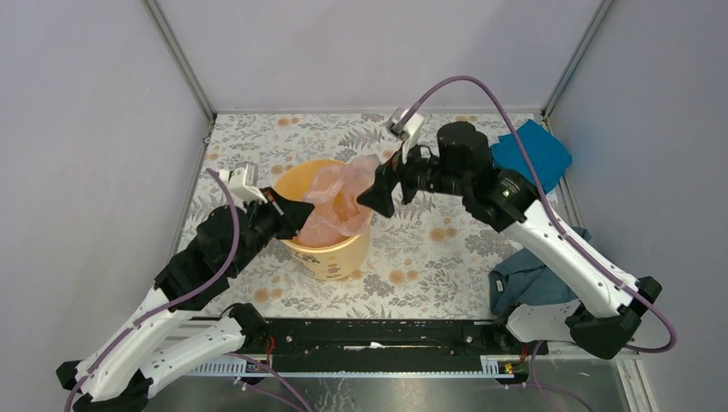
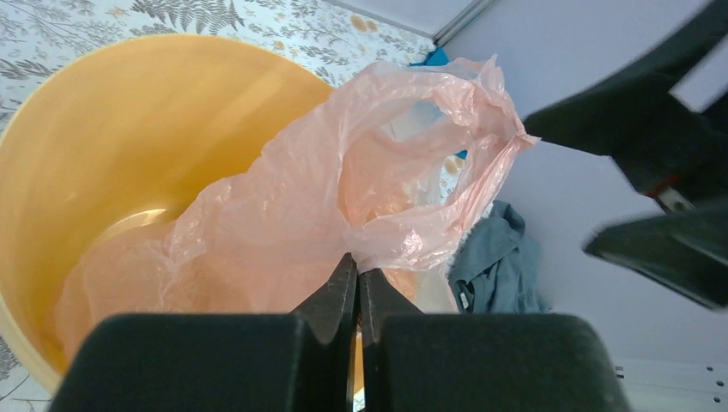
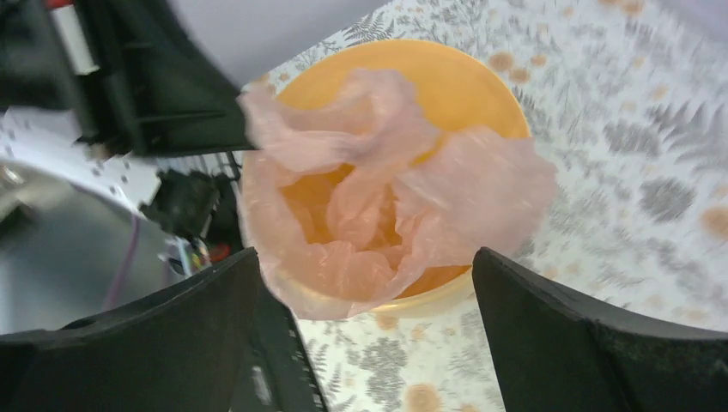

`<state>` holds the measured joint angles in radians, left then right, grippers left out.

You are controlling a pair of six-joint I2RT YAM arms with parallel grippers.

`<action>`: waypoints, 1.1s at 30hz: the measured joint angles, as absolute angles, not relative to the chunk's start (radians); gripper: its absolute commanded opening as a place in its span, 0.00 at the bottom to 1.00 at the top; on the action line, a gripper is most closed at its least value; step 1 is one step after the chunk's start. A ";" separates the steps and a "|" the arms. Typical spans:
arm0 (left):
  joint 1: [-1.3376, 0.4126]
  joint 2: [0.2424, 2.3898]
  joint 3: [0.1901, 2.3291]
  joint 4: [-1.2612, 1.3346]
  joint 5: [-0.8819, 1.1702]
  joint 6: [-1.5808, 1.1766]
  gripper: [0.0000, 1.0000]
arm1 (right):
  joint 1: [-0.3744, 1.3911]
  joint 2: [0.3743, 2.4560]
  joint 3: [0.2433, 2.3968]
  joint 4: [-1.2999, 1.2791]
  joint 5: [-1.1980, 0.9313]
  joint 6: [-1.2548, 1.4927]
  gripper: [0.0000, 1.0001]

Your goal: Put the trash bags into the trash bin

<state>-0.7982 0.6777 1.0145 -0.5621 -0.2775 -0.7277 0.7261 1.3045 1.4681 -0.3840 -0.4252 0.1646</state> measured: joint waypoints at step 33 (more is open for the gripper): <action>-0.798 0.340 0.728 -0.427 -0.237 -0.763 0.03 | 0.940 1.484 1.549 -0.507 -0.200 -0.962 0.00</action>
<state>-0.7982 0.3405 0.7284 -0.4267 -0.2375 -0.7631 0.9398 1.4841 1.5490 -0.5072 -0.1997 -0.9619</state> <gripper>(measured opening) 0.007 0.146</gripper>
